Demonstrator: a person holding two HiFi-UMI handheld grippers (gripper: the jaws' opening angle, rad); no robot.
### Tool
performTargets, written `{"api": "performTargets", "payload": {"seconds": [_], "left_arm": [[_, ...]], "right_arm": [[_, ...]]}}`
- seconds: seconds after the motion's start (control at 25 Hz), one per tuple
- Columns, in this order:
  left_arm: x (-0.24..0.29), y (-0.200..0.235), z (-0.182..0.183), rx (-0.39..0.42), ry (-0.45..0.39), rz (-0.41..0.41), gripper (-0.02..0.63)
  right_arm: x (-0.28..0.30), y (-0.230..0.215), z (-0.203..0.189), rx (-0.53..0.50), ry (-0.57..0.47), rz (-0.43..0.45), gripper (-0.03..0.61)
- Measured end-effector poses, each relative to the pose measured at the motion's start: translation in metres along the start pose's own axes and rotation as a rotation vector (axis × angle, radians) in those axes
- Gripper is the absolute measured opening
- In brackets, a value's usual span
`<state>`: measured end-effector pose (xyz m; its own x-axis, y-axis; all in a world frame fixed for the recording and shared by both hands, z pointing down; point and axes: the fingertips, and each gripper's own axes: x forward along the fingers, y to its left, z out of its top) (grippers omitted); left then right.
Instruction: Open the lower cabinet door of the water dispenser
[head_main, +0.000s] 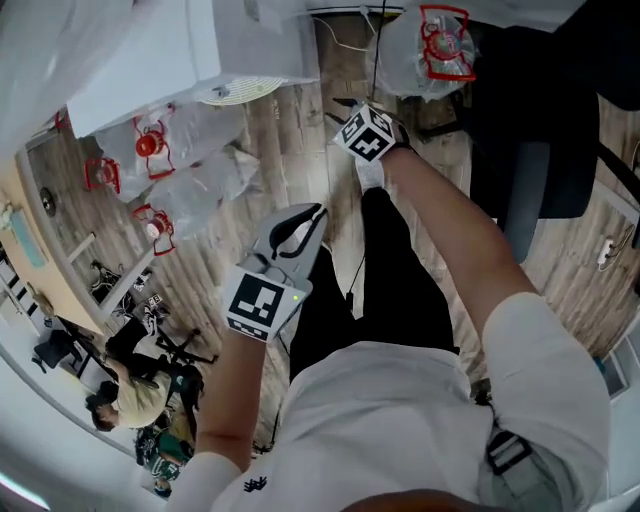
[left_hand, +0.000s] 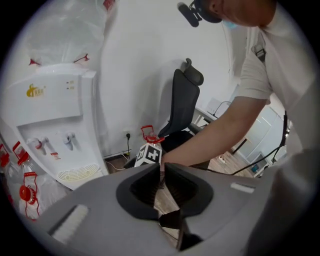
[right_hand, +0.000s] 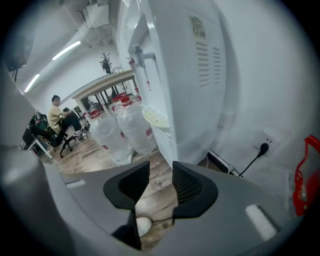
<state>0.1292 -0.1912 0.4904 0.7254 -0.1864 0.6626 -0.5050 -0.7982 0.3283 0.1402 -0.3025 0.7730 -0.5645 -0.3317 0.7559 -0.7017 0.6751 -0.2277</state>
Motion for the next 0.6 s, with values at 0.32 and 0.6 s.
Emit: {"api": "performTargets", "payload": {"seconds": [0.32,0.6], "left_arm": [[0.021,0.027,-0.032,-0.026,0.054,-0.011,0.061],[0.014,0.039,-0.041,-0.056,0.033,-0.003,0.061]], "right_arm": [[0.106,-0.043,0.002,-0.1,0.037,0.004,0.151],[0.137,-0.069,0.024,-0.193,0.056,-0.029,0.163]]}}
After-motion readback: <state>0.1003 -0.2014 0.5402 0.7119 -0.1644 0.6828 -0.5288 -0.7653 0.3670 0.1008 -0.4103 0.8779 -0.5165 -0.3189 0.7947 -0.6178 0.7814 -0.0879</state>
